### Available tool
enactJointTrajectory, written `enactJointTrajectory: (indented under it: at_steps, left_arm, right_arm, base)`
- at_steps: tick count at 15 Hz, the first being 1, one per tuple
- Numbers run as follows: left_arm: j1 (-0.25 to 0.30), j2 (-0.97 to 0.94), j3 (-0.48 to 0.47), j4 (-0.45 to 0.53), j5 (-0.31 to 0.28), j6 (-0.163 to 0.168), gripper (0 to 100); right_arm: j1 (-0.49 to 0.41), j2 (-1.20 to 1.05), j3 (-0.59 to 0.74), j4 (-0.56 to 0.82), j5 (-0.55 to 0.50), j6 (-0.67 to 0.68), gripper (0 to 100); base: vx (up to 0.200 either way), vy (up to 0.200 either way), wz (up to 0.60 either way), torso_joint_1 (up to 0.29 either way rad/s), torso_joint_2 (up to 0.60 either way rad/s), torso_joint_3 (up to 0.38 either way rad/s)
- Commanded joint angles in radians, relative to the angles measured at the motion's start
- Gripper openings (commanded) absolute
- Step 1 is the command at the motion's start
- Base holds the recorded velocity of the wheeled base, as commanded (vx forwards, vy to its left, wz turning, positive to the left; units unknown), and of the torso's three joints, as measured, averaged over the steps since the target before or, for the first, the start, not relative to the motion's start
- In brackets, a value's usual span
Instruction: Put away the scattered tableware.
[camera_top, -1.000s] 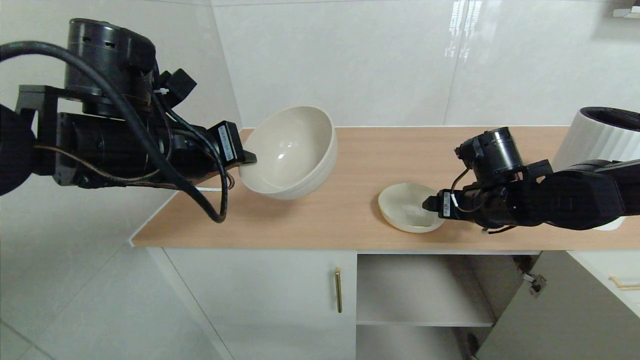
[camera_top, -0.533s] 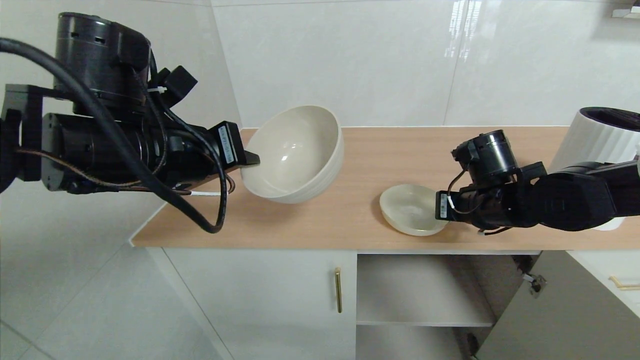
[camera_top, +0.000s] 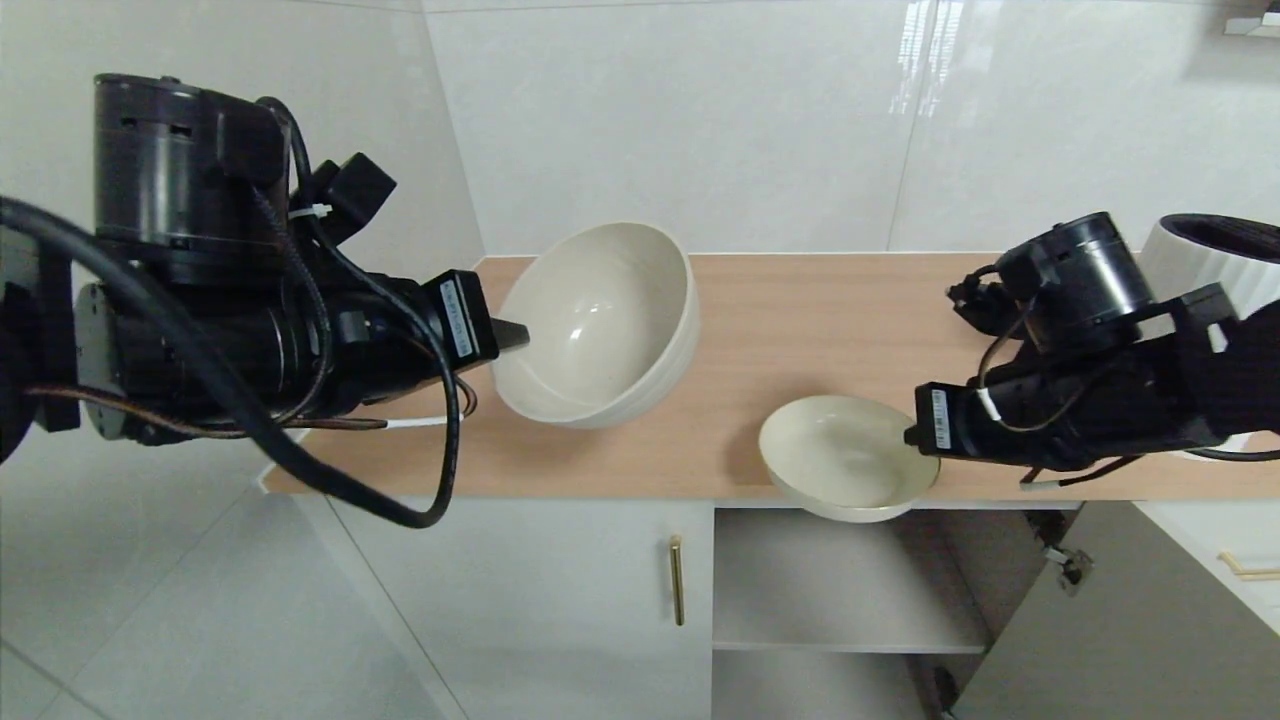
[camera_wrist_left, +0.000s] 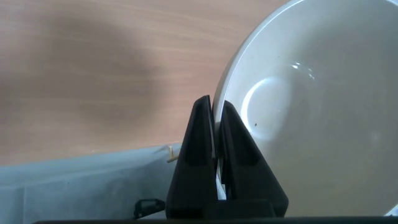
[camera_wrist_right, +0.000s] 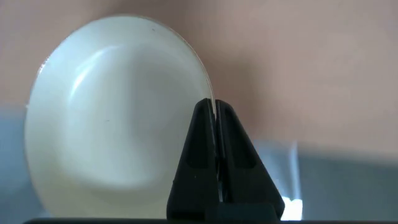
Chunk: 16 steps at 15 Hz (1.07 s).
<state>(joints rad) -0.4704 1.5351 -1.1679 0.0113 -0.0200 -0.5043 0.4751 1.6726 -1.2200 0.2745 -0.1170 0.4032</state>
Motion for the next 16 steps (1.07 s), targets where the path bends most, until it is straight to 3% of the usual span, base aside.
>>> enactJointTrajectory:
  at_steps: [1, 5, 6, 8, 9, 11, 16]
  left_arm:
    - [-0.002, -0.066, 0.06, -0.002, -0.003, 0.01, 0]
    - [-0.002, -0.21, 0.191, 0.001, -0.023, 0.02, 0]
    - [-0.002, -0.273, 0.267, -0.001, -0.072, 0.02, 0]
    - [0.021, -0.322, 0.321, -0.001, -0.132, 0.015, 0]
    - [0.056, -0.325, 0.326, -0.001, -0.146, 0.013, 0]
    - [0.059, -0.303, 0.329, -0.001, -0.164, 0.013, 0]
    - [0.058, -0.247, 0.326, -0.002, -0.166, 0.013, 0]
  right_arm:
    - [0.005, -0.198, 0.037, 0.103, 0.094, 0.002, 0]
    - [0.005, -0.294, 0.12, 0.124, 0.103, -0.003, 0]
    - [0.01, -0.317, 0.166, 0.121, 0.102, -0.017, 0]
    - [0.007, -0.332, 0.192, 0.1, 0.099, -0.017, 0]
    - [0.007, -0.34, 0.212, 0.091, 0.099, -0.017, 0]
    - [0.007, -0.336, 0.244, 0.04, 0.099, -0.017, 0]
    - [0.007, -0.301, 0.29, -0.058, 0.099, -0.018, 0]
  base:
    - [0.0, 0.0, 0.0, 0.0, 0.0, 0.0]
    - [0.0, 0.0, 0.0, 0.0, 0.0, 0.0]
    - [0.0, 0.0, 0.0, 0.0, 0.0, 0.0]
    - [0.0, 0.0, 0.0, 0.0, 0.0, 0.0]
    - [0.0, 0.0, 0.0, 0.0, 0.0, 0.0]
    - [0.0, 0.0, 0.0, 0.0, 0.0, 0.0]
    - [-0.2, 0.0, 0.0, 0.002, 0.0, 0.001]
